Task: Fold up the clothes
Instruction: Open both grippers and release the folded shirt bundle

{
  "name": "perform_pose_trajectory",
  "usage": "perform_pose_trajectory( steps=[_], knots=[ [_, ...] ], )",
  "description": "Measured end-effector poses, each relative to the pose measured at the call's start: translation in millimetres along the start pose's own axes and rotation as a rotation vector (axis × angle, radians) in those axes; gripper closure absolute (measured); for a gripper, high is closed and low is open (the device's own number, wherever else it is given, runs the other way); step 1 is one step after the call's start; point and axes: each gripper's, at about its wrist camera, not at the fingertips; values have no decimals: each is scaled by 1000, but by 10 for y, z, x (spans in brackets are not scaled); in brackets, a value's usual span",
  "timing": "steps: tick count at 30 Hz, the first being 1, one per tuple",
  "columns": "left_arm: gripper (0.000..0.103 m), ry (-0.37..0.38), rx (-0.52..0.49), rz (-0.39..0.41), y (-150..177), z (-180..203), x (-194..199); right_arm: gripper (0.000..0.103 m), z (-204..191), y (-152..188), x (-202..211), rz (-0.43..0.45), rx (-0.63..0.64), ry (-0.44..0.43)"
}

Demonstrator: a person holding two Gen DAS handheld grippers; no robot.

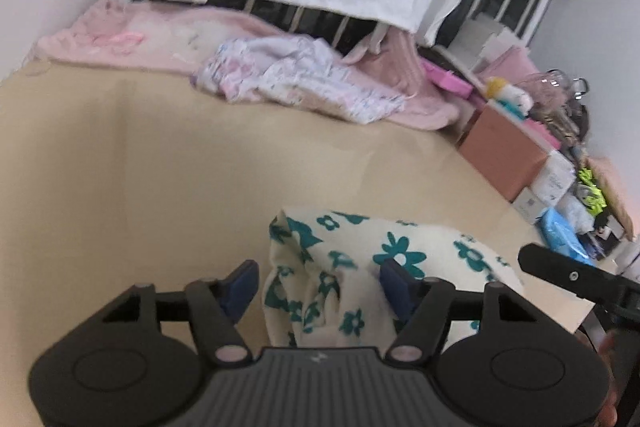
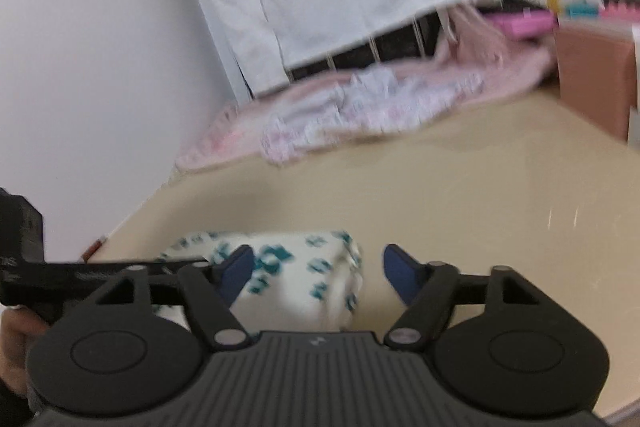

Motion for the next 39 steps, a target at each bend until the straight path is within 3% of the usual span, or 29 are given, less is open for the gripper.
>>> perform_pose_trajectory(
  steps=[1,4,7,10,11,13,15,16,17,18,21,25,28,30,31,33,34,35,38,39],
  knots=[
    [35,4,6,-8,13,-17,-19,52,-21,19,-7,16,3,-2],
    [34,6,-4,-7,36,-44,-13,58,45,161,-275,-45,-66,36],
    [32,1,-32,27,18,-43,81,58,128,238,-359,-51,-141,30],
    [31,-34,-79,143,-26,47,263,51,67,206,-156,20,-133,58],
    [27,-45,-95,181,-40,77,324,39,38,192,-105,41,-119,75],
    [26,-42,-126,186,-66,164,299,33,-4,174,-97,55,-90,116],
    [30,-45,-139,127,-84,254,139,44,33,209,-170,36,-137,108],
    [43,-57,-127,98,-76,255,62,69,84,251,-244,25,-196,78],
    [49,-62,-109,62,-58,237,-19,75,135,293,-318,14,-256,47],
    [49,-66,-91,25,-40,219,-101,79,166,307,-354,8,-285,31],
    [47,-32,-39,13,-15,107,-130,81,185,241,-314,15,-261,35],
    [40,-23,3,78,-72,-26,14,55,211,153,-261,23,-229,42],
    [43,-19,-33,138,-129,-54,100,56,215,27,-277,48,-186,41],
    [59,-49,-40,112,-176,-65,26,56,233,-94,-435,2,-185,2],
    [67,-62,-35,89,-185,-77,-26,58,237,-136,-527,-32,-190,-7],
    [70,-59,-2,50,-151,-122,-112,65,230,-159,-736,-118,-215,1],
    [70,-51,19,55,-121,-152,-112,72,234,-139,-798,-128,-228,2],
    [70,-41,40,61,-97,-191,-109,90,241,-108,-820,-115,-243,4],
    [53,-18,101,87,-55,-347,-73,94,206,-14,-775,-67,-245,31],
    [52,-21,117,98,-48,-383,-48,94,187,14,-747,-53,-241,39]
  ],
)
Point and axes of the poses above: each gripper's, at about its wrist camera, not at the fingertips, and x roughly against the way its jaws point, z to its right, y to its underside, and after that the axes turned 4 degrees about y, right-handed
